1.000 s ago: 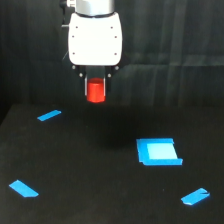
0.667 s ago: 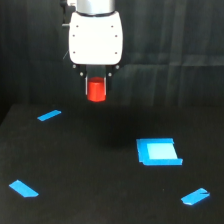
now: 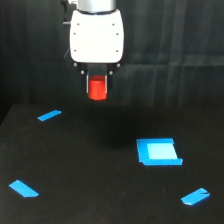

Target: Pick up the red object from the table

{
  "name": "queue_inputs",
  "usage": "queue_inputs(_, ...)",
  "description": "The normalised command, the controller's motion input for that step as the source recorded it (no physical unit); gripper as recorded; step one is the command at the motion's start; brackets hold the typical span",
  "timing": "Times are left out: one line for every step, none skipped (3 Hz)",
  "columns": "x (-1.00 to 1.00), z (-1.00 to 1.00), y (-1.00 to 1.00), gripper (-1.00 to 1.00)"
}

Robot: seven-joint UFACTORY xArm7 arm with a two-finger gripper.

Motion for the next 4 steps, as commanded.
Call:
queue_inputs(0.15,0.12,-0.02,-1.0)
queue_inputs(0.01,0.13,-0.11,-1.0)
queue_inputs(0.11,0.11,-0.04,-1.0)
queue_inputs(0.07,0.12,-0.03,-0.94)
